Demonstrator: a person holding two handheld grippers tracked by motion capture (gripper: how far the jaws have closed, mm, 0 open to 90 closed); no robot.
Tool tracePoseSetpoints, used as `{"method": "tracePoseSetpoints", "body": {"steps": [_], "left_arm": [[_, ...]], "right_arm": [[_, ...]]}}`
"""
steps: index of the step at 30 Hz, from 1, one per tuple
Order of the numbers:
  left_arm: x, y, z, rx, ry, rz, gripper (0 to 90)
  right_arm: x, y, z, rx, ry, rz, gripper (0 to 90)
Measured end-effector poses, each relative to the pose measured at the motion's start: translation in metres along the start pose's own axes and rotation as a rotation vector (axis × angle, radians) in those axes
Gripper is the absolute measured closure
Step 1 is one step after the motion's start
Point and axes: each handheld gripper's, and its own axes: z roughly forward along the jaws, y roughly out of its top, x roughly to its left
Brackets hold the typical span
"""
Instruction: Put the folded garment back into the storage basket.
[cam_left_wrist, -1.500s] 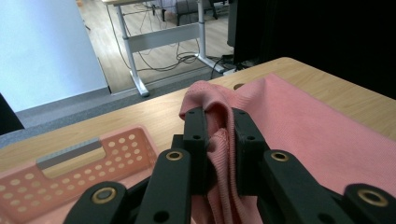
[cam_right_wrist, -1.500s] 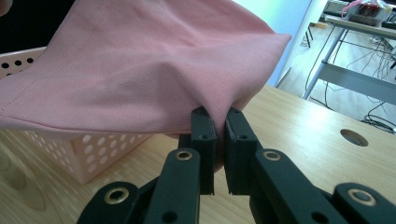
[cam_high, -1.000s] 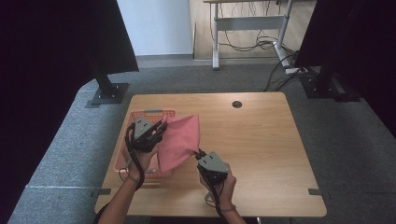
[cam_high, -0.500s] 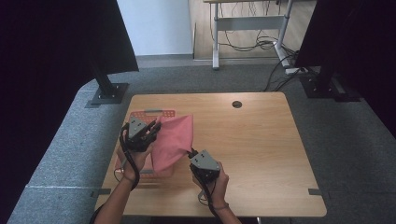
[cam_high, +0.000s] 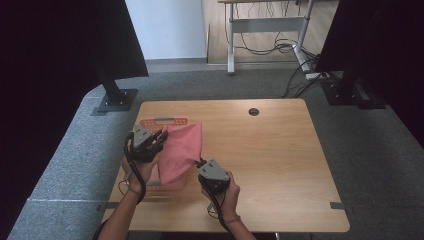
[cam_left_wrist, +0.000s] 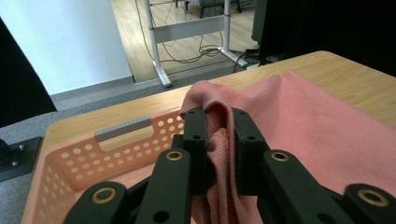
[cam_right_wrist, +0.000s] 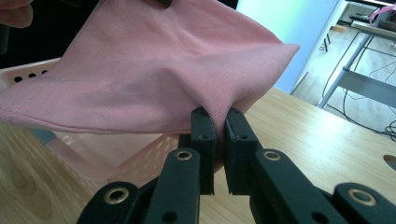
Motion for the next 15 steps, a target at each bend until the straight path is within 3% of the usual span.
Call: {"method": "tracePoseSetpoints", "body": {"steps": [15], "left_arm": [[0.018,-0.008,0.001,0.013,0.030,-0.009,78.1]], "right_arm": [[0.013,0.005,0.018,0.014,0.018,-0.009,84.0]]}}
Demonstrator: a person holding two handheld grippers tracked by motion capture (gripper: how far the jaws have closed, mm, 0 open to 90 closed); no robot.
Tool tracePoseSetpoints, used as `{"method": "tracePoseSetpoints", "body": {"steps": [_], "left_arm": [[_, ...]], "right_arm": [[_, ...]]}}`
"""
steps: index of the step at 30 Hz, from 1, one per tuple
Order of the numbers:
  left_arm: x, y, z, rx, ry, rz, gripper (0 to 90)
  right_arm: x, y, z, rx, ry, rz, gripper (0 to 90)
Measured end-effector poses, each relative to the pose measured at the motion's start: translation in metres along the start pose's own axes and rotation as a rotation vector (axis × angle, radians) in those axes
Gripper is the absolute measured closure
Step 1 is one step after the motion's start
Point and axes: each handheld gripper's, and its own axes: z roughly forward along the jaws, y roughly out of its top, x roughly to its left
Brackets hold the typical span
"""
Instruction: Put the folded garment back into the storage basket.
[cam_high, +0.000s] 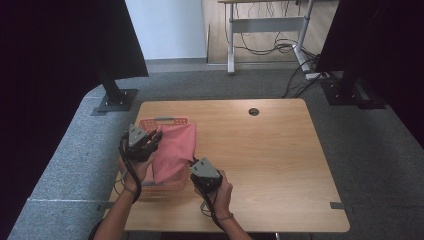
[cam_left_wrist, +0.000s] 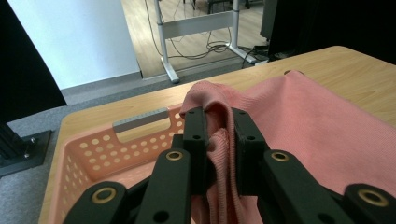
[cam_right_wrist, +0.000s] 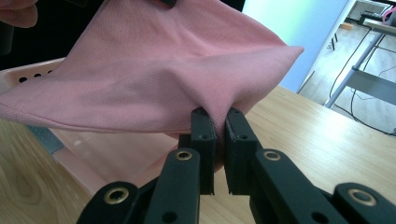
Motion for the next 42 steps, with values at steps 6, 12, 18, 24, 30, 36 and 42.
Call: {"method": "tracePoseSetpoints", "body": {"steps": [6,12,18,24,30,36,42], "left_arm": [[0.008,-0.003,-0.001,0.004,0.012,-0.002,78.0],[0.015,-0.006,-0.003,0.010,0.025,-0.005,77.9],[0.025,-0.011,-0.005,0.020,0.043,-0.011,77.8],[0.031,-0.014,-0.008,0.023,0.053,-0.020,77.9],[0.031,-0.019,-0.002,0.066,0.050,-0.037,61.7],[0.019,-0.022,0.002,0.071,0.009,-0.056,48.0],[-0.004,-0.020,0.004,0.079,-0.050,-0.025,41.5]], "right_arm": [[0.005,0.002,0.007,0.004,0.006,-0.004,84.0],[0.010,0.002,0.014,0.010,0.016,-0.004,84.0],[0.017,0.004,0.023,0.014,0.031,-0.004,84.0],[0.023,0.005,0.028,0.015,0.042,-0.007,83.9],[0.022,0.006,0.034,0.054,0.079,0.007,58.9],[0.012,-0.004,0.037,0.117,0.079,0.049,40.5],[-0.004,-0.012,0.025,0.117,0.079,0.077,37.5]]}}
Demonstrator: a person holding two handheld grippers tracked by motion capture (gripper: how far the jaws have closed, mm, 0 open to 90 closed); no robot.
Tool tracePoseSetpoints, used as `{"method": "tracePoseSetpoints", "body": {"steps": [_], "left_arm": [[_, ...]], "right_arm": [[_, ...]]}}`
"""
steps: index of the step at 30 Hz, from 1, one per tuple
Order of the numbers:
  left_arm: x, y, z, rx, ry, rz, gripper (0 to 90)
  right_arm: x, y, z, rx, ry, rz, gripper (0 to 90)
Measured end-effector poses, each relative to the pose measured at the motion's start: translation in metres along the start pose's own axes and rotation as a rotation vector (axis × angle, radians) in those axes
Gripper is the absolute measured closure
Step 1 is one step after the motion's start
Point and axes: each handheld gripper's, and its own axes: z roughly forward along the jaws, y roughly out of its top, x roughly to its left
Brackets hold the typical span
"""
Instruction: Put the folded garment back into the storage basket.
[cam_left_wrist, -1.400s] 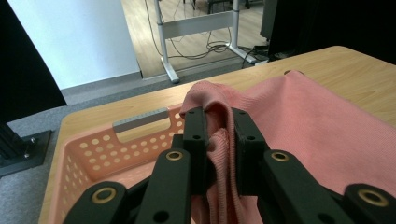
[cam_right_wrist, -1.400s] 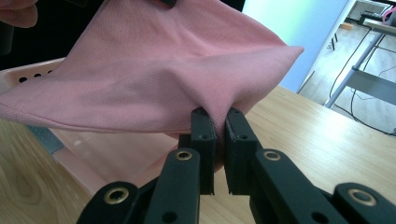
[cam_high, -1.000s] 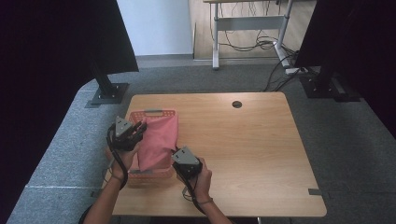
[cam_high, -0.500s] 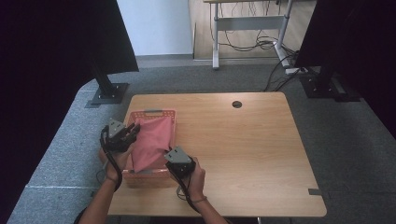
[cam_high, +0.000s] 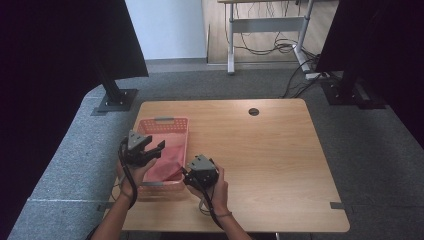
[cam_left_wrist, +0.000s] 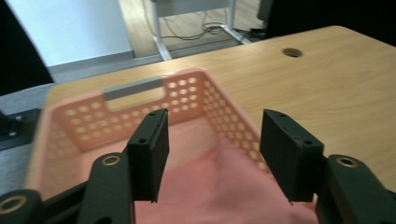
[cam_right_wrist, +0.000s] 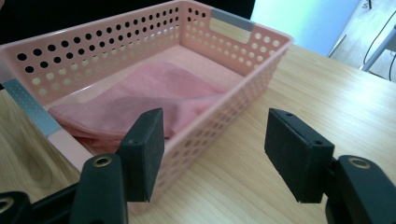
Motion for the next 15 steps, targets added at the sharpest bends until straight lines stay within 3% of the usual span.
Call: {"method": "tracePoseSetpoints", "body": {"steps": [9,15], "left_arm": [[-0.038,-0.008,0.005,0.005,-0.103,0.026,34.2],[-0.068,-0.025,0.002,-0.006,-0.185,0.039,33.1]], "right_arm": [[-0.028,-0.023,-0.034,-0.024,0.032,0.032,36.6],[-0.048,-0.046,-0.066,-0.037,0.028,0.046,37.0]]}}
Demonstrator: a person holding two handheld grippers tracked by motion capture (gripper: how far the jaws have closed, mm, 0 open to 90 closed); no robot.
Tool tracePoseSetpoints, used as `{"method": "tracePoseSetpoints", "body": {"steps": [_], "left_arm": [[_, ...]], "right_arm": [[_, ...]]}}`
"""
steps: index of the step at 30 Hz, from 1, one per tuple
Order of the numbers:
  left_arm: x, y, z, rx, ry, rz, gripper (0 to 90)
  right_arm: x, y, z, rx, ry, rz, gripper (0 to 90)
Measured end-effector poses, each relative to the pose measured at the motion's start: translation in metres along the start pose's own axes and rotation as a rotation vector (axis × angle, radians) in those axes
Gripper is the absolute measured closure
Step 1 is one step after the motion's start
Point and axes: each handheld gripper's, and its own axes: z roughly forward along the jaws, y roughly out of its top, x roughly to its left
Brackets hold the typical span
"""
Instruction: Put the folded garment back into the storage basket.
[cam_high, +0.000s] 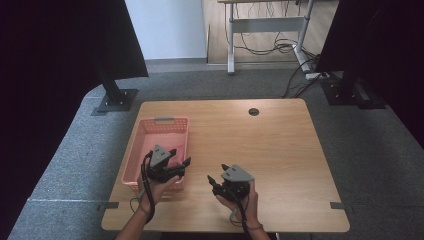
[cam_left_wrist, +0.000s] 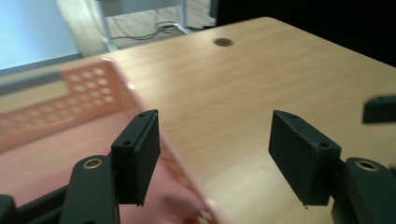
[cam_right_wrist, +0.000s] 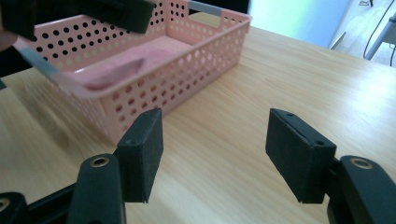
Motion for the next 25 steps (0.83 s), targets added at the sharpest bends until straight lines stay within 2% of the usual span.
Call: {"method": "tracePoseSetpoints", "body": {"steps": [1,6,10,12,14,19,25], "left_arm": [[-0.007,-0.005,0.001,0.005,-0.021,0.010,32.2],[-0.034,-0.024,-0.002,0.008,-0.067,0.060,31.0],[-0.044,-0.035,-0.008,0.004,-0.096,0.070,30.9],[-0.057,-0.045,-0.015,0.002,-0.132,0.101,30.8],[-0.064,-0.052,-0.018,0.012,-0.137,0.126,30.4],[-0.070,-0.064,-0.019,0.020,-0.165,0.109,30.2],[-0.069,-0.068,-0.018,0.035,-0.160,0.111,29.8]], "right_arm": [[-0.002,-0.003,-0.004,0.001,0.001,0.003,37.0],[-0.017,-0.030,-0.031,0.027,-0.011,-0.003,36.6],[-0.023,-0.044,-0.043,0.044,-0.021,0.001,36.6],[-0.028,-0.057,-0.052,0.060,-0.033,0.009,36.7],[-0.032,-0.068,-0.057,0.074,-0.041,0.019,36.9],[-0.038,-0.081,-0.061,0.107,-0.054,0.039,36.9],[-0.036,-0.079,-0.062,0.095,-0.051,0.036,37.0]]}}
